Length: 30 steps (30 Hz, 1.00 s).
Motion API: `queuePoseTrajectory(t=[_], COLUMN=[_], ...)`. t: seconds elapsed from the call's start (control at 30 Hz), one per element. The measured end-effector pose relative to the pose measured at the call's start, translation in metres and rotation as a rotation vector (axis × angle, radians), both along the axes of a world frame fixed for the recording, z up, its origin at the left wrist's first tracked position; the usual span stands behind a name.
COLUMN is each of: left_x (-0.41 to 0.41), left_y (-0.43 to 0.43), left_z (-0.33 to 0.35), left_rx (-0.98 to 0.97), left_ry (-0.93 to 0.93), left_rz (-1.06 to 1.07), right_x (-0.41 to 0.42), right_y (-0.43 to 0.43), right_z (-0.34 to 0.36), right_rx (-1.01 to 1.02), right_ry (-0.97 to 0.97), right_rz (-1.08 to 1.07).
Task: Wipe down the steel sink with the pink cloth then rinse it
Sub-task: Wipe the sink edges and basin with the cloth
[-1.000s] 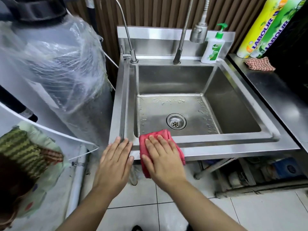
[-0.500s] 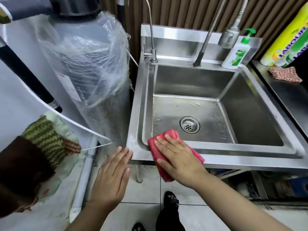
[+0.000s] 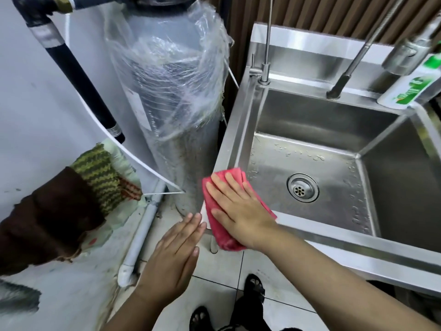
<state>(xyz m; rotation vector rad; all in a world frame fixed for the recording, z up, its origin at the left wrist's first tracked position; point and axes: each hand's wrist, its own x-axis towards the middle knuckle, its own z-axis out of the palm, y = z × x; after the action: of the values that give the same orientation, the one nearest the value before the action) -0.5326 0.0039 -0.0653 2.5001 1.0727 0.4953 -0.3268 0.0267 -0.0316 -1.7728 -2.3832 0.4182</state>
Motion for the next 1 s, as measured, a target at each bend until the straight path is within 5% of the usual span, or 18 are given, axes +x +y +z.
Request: queuePoseTrajectory(t=[0.27, 0.5, 0.67, 0.8, 1.0], left_x=[0.015, 0.095, 0.102, 0.103, 0.120], left_y=[0.028, 0.095, 0.096, 0.096, 0.126], left_z=[0.028, 0.036, 0.023, 0.028, 0.048], left_rx=[0.053, 0.063, -0.022, -0.073, -0.005], left_ry=[-0.055, 0.154, 0.140, 0.090, 0.120], left_rz=[0.013, 0.148, 0.201, 0.220, 0.212], right_x=[0.027, 0.089, 0.084, 0.111, 0.161], right_y=[0.072, 0.188, 0.136, 0.174, 0.281], right_z=[-0.007, -0.006, -0.026, -0.027, -0.015], right_rx=[0.068, 0.095, 0.257, 0.230, 0.141], right_ry=[0.008, -0.010, 0.082, 0.092, -0.015], right_rz=[-0.075, -0.177, 0.018, 0.150, -0.094])
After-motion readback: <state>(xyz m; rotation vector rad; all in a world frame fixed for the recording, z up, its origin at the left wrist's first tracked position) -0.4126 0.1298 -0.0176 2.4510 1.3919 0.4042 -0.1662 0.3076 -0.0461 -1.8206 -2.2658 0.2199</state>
